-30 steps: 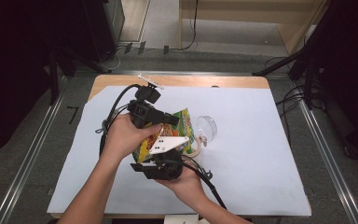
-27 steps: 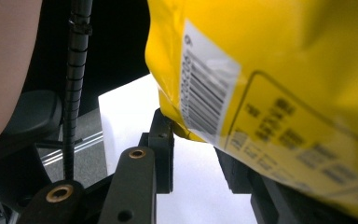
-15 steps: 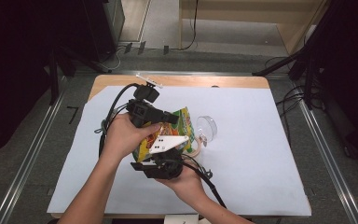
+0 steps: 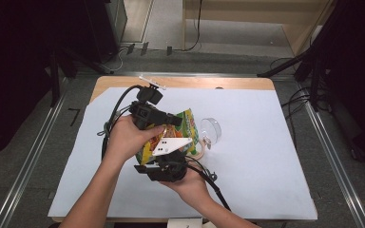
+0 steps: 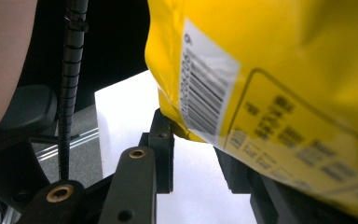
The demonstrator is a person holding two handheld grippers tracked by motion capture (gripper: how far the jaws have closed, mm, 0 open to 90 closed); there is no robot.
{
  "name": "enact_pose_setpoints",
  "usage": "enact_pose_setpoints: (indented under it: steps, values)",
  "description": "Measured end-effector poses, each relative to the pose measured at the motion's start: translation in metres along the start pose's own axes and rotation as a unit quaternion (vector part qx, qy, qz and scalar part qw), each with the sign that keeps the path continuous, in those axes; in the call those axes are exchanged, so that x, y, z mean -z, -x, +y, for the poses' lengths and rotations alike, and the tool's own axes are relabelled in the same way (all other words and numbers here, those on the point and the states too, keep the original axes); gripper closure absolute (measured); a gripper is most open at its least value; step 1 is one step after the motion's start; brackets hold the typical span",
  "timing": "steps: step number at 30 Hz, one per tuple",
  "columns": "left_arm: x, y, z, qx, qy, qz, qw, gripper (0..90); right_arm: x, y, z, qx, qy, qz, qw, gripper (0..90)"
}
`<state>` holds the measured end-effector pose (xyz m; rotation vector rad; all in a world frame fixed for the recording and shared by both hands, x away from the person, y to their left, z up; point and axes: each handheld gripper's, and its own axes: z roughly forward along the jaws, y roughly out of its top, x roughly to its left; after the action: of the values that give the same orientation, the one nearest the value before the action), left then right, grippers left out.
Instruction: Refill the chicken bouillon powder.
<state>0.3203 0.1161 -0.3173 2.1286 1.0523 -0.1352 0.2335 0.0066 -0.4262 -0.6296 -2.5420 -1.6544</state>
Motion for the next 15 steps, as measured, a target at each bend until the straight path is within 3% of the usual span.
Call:
enact_pose_setpoints:
  steps: [15]
  values:
    - [-0.0017, -0.0015, 0.0007, 0.001, 0.004, -0.003, 1.0000, 81.4, 0.0000, 0.0019, -0.0001, 0.002, 0.000, -0.003, 1.0000, 70.5]
